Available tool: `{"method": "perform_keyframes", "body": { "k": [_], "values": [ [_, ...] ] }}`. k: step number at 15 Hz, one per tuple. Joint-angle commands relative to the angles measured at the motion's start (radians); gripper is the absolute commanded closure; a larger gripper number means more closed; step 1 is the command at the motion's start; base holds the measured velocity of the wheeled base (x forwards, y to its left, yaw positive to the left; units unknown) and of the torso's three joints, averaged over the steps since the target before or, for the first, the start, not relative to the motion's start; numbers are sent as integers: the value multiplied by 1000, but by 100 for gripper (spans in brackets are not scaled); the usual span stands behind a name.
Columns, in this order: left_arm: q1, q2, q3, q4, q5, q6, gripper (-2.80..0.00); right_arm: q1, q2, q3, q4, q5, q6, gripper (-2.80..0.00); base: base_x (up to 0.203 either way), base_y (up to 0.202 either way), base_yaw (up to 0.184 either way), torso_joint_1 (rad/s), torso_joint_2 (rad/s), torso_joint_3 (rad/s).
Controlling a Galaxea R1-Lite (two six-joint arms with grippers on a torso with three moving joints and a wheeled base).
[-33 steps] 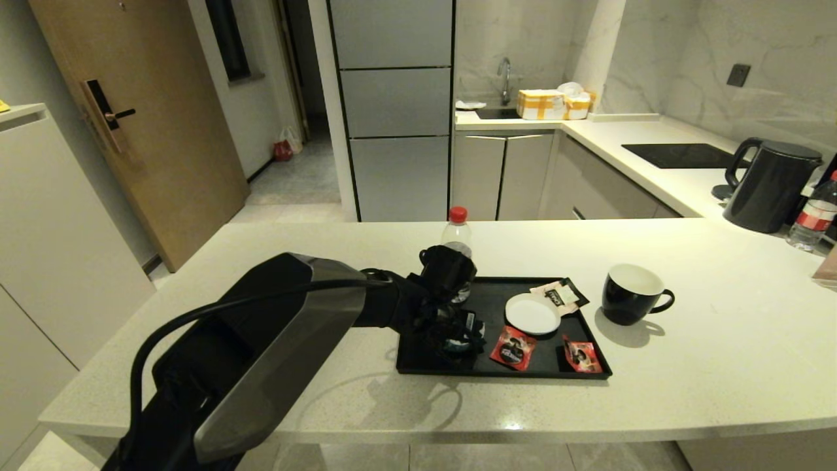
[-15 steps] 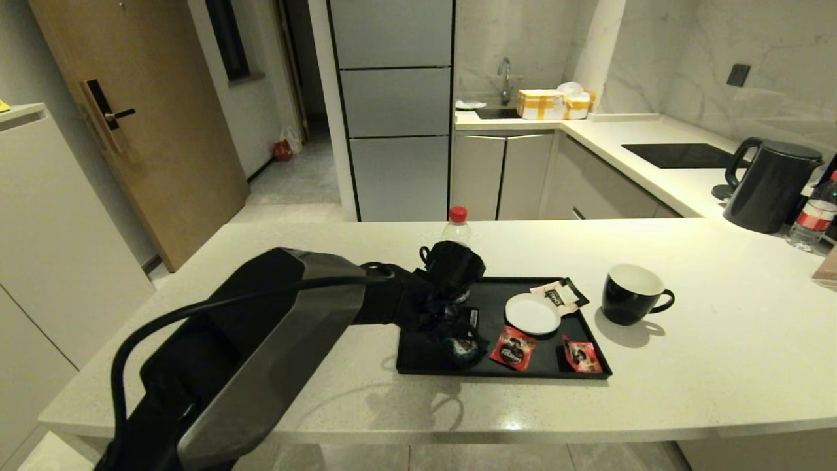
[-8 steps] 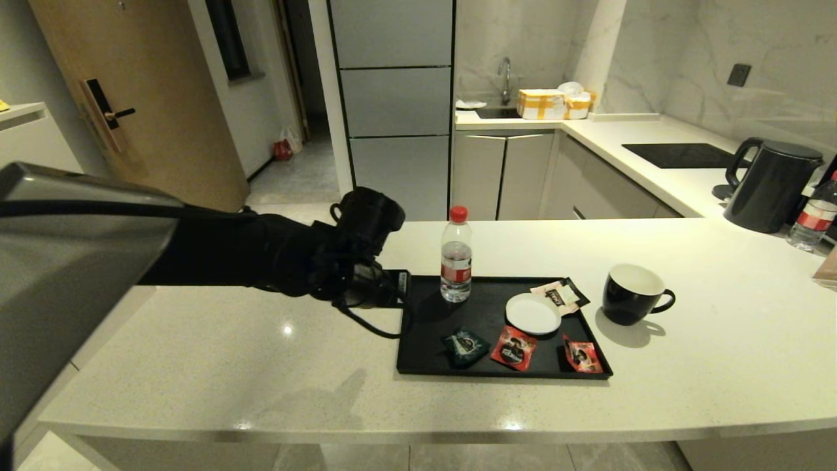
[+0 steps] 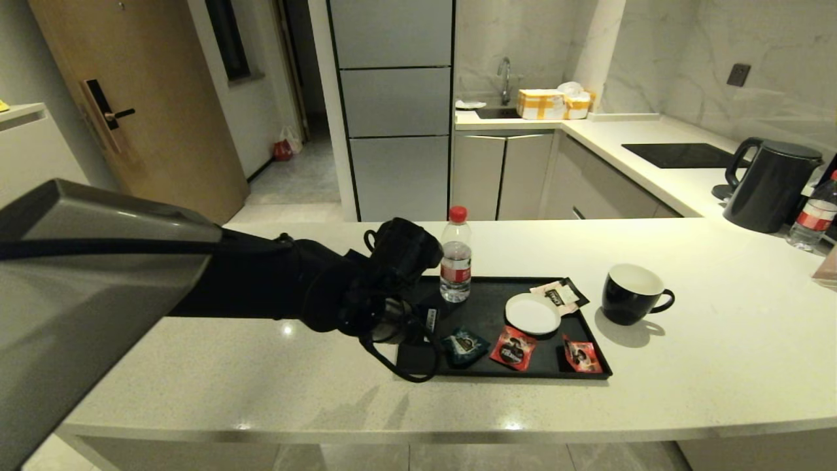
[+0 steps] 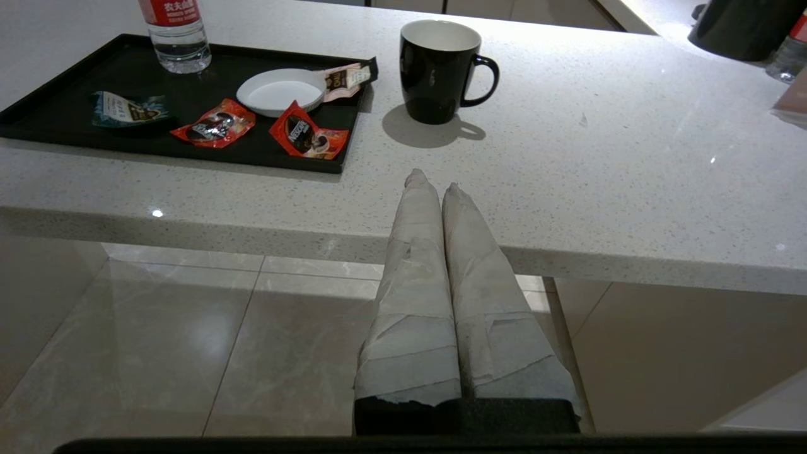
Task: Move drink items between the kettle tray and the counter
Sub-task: Pick up the tea bag
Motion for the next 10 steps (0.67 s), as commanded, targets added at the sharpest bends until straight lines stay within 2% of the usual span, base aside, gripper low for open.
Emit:
{"method": "perform_keyframes", "body": {
  "k": [1, 4, 10],
  "values": [
    [-24, 80, -52, 4, 1, 3, -280, 0, 0, 3, -1, 0, -1, 0, 0, 0, 0, 0, 0, 0],
    [-55, 177, -132, 11, 0, 15, -280, 0, 0, 3, 0, 0, -1, 0, 0, 0, 0, 0, 0, 0],
    [-64, 309, -239, 18, 0, 15, -280, 0, 0, 3, 0, 0, -1, 0, 0, 0, 0, 0, 0, 0]
  ]
}}
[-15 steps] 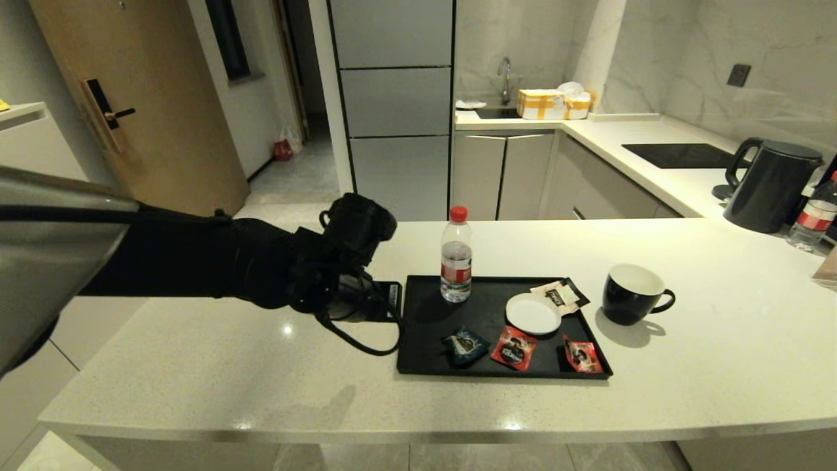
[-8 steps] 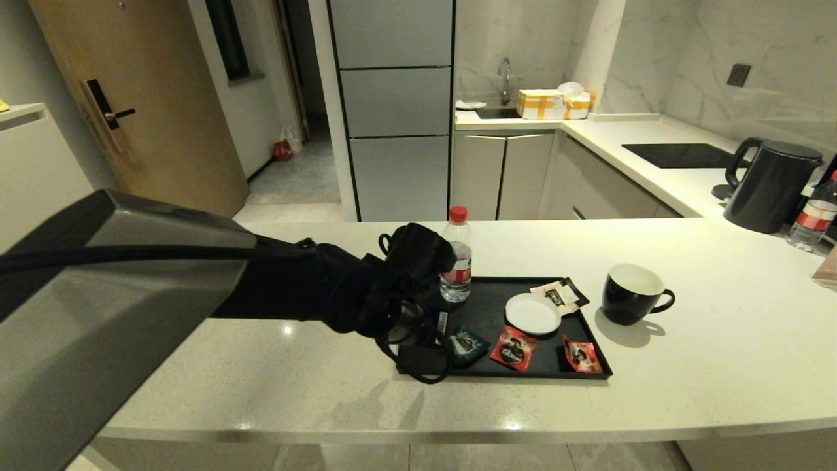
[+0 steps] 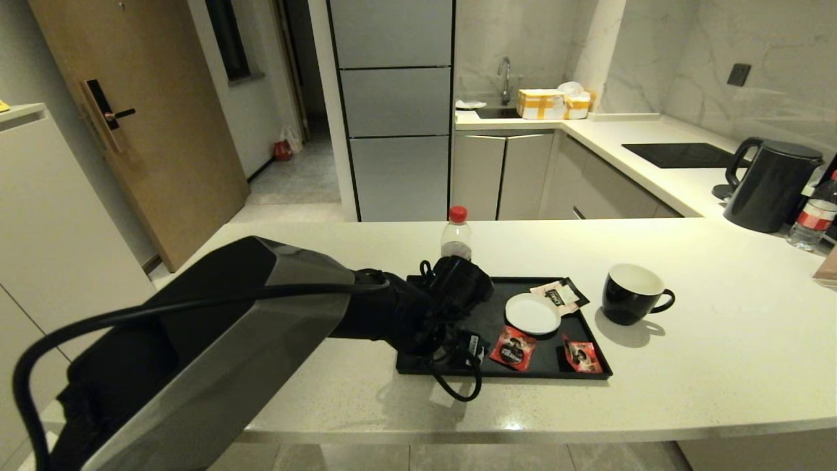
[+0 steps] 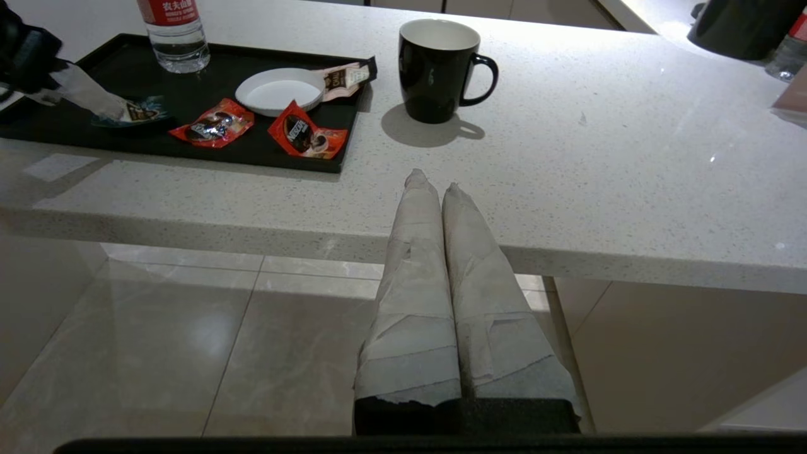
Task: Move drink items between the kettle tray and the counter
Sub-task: Pick up the tea bag
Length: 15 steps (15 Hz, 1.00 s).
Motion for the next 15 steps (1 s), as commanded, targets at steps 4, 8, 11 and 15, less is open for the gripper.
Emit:
{"method": "perform_keyframes", "body": {
  "k": [4, 8, 11, 15],
  "values": [
    [0, 85, -57, 1, 4, -8, -280, 0, 0, 3, 0, 1, -1, 0, 0, 0, 0, 0, 0, 0],
    [8, 127, -155, 0, 16, -27, -280, 0, 0, 3, 0, 1, -1, 0, 0, 0, 0, 0, 0, 0],
    [8, 127, -155, 0, 16, -27, -280, 0, 0, 3, 0, 1, -1, 0, 0, 0, 0, 0, 0, 0],
    [8, 178, -237, 0, 52, -30, 0, 0, 0, 3, 0, 1, -1, 0, 0, 0, 0, 0, 0, 0]
  ]
}}
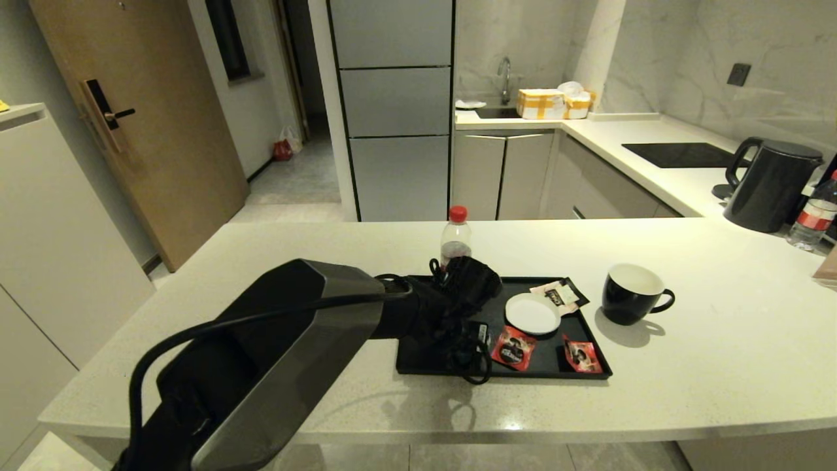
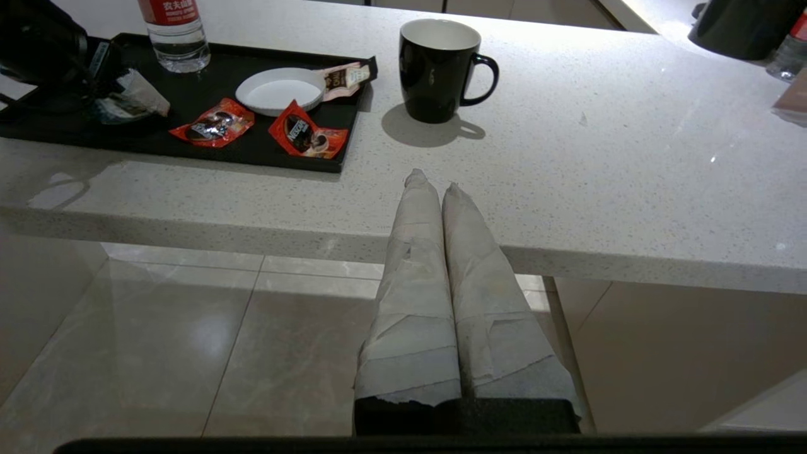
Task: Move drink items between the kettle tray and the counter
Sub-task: Pick up the tea bag
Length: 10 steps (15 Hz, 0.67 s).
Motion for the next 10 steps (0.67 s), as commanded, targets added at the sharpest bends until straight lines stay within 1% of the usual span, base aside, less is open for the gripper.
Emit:
{"method": "perform_keyframes", "body": {
  "k": [1, 3, 8, 10],
  "values": [
    [0, 24, -19, 1, 6, -3, 0, 0, 0, 3, 0, 1, -1, 0, 0, 0, 0, 0, 0, 0],
    [0, 31, -40, -1, 8, -3, 0, 0, 0, 3, 0, 1, -1, 0, 0, 0, 0, 0, 0, 0],
    [0, 31, -40, -1, 8, -3, 0, 0, 0, 3, 0, 1, -1, 0, 0, 0, 0, 0, 0, 0],
    [0, -10, -40, 22, 8, -3, 0, 0, 0, 3, 0, 1, -1, 0, 0, 0, 0, 0, 0, 0]
  ]
}}
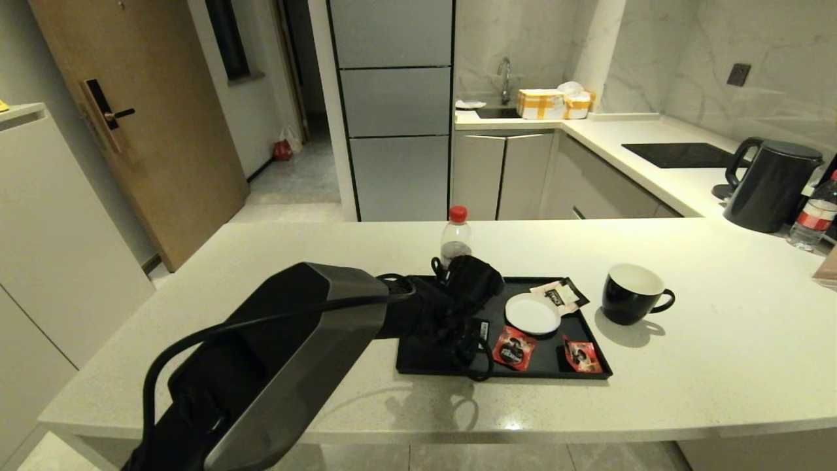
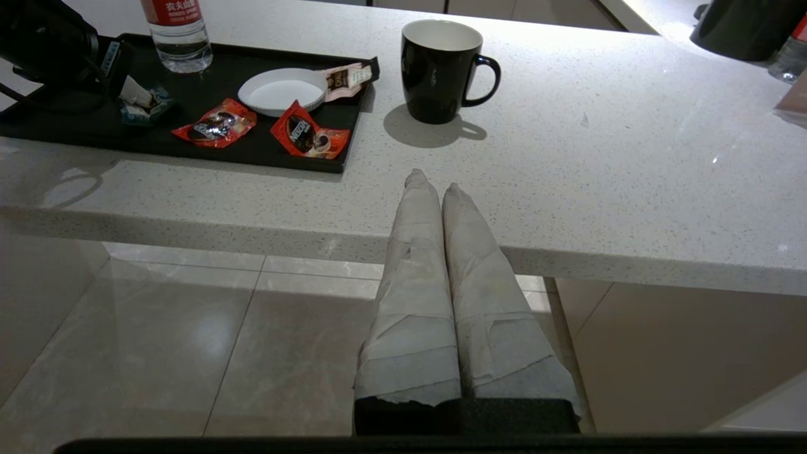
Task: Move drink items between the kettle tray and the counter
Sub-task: Pick up the tea bag, then place it on the left
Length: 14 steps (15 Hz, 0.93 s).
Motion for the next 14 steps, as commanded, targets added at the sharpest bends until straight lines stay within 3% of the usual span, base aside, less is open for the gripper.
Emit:
{"method": "perform_keyframes", "body": {
  "k": [1, 5, 7, 11, 14],
  "values": [
    [1, -50, 0, 17, 2, -3, 0, 0, 0, 3, 0, 0, -1, 0, 0, 0, 0, 0, 0, 0],
    [48, -216, 28, 84, 20, -24, 0, 0, 0, 3, -1, 0, -1, 0, 0, 0, 0, 0, 0, 0],
    [122, -385, 98, 136, 66, -32, 0, 0, 0, 3, 0, 0, -1, 0, 0, 0, 0, 0, 0, 0],
    [277, -567, 457, 154, 143, -47, 0, 0, 0, 3, 0, 0, -1, 0, 0, 0, 0, 0, 0, 0],
    [342, -597, 688, 29, 160, -52, 0, 0, 0, 3, -1, 0, -1, 0, 0, 0, 0, 0, 0, 0]
  ]
}}
